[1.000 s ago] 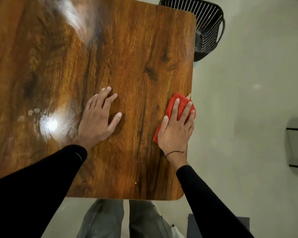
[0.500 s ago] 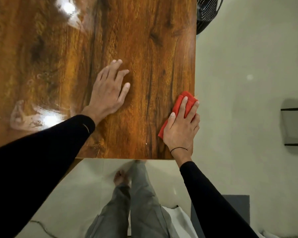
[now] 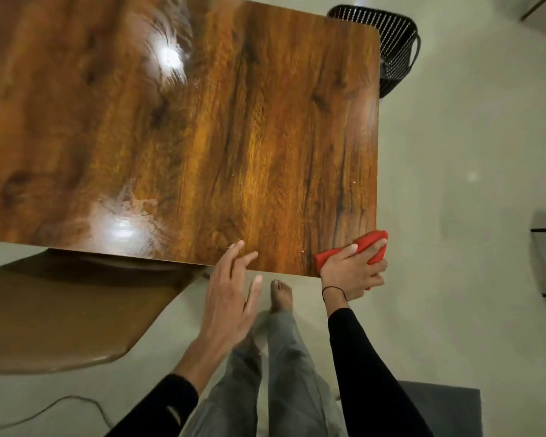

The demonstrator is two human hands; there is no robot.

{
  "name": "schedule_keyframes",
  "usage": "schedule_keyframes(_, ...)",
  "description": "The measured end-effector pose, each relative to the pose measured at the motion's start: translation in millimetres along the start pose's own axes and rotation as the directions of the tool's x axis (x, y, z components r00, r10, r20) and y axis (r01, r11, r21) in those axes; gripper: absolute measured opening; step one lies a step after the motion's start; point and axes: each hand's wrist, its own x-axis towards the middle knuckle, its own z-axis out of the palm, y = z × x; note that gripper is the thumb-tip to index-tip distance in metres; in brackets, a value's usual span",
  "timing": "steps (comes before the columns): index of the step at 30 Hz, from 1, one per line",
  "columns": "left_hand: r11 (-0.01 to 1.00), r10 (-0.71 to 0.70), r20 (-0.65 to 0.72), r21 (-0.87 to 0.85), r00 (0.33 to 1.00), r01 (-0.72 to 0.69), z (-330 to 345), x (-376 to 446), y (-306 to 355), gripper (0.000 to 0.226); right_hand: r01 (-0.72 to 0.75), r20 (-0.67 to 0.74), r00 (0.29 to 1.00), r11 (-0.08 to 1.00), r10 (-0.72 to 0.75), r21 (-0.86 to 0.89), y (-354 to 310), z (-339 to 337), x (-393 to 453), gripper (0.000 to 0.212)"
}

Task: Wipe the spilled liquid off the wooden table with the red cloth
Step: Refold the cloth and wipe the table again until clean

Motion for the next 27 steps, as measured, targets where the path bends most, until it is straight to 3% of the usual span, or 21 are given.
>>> schedule_keyframes(5, 0.992, -0.084, 0.051, -0.093, 0.995, 0.088, 2, -42, -10, 0.038, -0.13, 0.056, 0.991, 0.982, 0.124, 0.135, 31, -18, -3, 0.049)
schedule_keyframes(12, 0.969, -0.227, 0.153, -0.062, 0.962, 0.238, 3, -69, -21, 0.029, -0.347, 0.167, 0.933, 0.919, 0.319, 0.185, 103, -69, 3, 0.029)
schedule_keyframes(16, 0.958, -0.266, 0.179, -0.059, 0.947, 0.28, 8, -77, -14, 0.026, -0.004, 0.083, 0.996, 0.943, -0.024, 0.332, 90, -101, 24, 0.029)
schedule_keyframes(18, 0.949, -0.292, 0.196, -0.066, 0.936, 0.31, 12, -79, -8, 0.025, 0.212, 0.083, 0.963, 0.911, -0.256, 0.353, 59, -112, 47, 0.035)
schedule_keyframes(20, 0.935, -0.326, 0.221, -0.066, 0.919, 0.348, 17, -81, -1, 0.025, 0.404, 0.144, 0.872, 0.853, -0.468, 0.33, 19, -118, 73, 0.043)
schedule_keyframes(23, 0.916, -0.369, 0.241, -0.07, 0.898, 0.395, 26, -82, 11, 0.022, 0.677, 0.259, 0.659, 0.707, -0.706, 0.205, -48, -112, 113, 0.052)
schedule_keyframes(27, 0.888, -0.405, 0.242, -0.127, 0.882, 0.443, 38, -82, 31, 0.019, 0.879, 0.418, 0.439, 0.476, -0.795, -0.019, -121, -96, 152, 0.058)
